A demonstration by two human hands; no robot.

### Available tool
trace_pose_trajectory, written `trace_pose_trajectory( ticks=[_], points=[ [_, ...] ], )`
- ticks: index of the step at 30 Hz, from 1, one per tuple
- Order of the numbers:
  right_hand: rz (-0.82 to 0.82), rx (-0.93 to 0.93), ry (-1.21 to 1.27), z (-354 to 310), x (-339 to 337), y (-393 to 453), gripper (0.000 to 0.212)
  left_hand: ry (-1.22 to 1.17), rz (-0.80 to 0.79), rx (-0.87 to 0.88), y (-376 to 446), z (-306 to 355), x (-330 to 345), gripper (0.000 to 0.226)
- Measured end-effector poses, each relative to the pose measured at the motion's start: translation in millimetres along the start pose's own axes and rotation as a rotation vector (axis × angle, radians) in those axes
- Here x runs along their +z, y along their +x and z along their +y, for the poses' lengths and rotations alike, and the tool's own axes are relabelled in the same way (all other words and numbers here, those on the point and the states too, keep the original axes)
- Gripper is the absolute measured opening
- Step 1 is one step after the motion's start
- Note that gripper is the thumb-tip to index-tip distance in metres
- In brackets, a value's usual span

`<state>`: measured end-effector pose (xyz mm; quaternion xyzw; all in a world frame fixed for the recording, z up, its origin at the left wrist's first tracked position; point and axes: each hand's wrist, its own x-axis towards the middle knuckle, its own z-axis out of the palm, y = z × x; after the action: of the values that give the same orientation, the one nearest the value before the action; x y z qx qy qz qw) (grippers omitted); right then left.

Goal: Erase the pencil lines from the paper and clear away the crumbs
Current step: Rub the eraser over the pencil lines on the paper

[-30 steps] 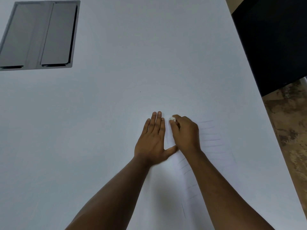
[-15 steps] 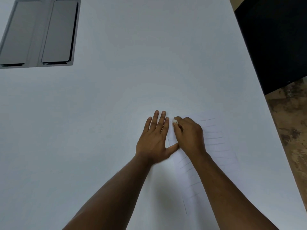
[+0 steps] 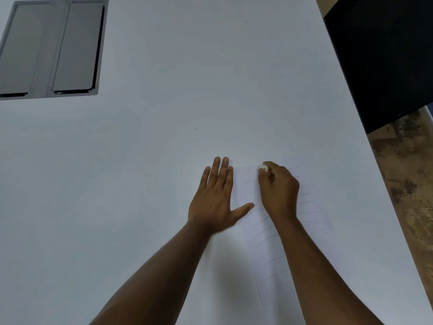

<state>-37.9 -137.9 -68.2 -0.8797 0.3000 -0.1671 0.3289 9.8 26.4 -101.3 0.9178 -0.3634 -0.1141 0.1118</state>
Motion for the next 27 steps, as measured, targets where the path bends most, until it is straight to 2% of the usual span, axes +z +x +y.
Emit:
trace_pose_trajectory(
  ticks=[3,8,13,16,18,22,24,27],
  points=[
    [-0.011,0.035,0.059,1,-4,-15,0.015,-0.005,0.043,0.054,-1,0,-1,0.098],
    [-0.192,0.02,0.139,-7,5,-25,0.017,0.036,0.023,0.109,0,-2,-2,0.096],
    [-0.134,0.012,0.046,-9,12,-23,0.02,0.075,-0.025,0.096,1,-2,-1,0.096],
    [-0.137,-0.11,-0.082,-8,14,-21,0.014,0.076,-0.019,0.092,2,-1,-2,0.097],
    [-0.077,-0.162,-0.164,2,10,-14,0.011,0.074,-0.026,0.084,1,1,-4,0.097],
    [0.038,-0.023,-0.179,29,-6,7,0.013,0.069,-0.028,0.069,1,3,-5,0.098],
    [0.037,-0.043,-0.147,28,-5,8,0.012,0.065,-0.021,0.073,1,2,-5,0.098],
    [-0.034,-0.189,-0.134,12,9,-8,0.01,0.061,-0.008,0.079,0,1,-4,0.097]
  ],
)
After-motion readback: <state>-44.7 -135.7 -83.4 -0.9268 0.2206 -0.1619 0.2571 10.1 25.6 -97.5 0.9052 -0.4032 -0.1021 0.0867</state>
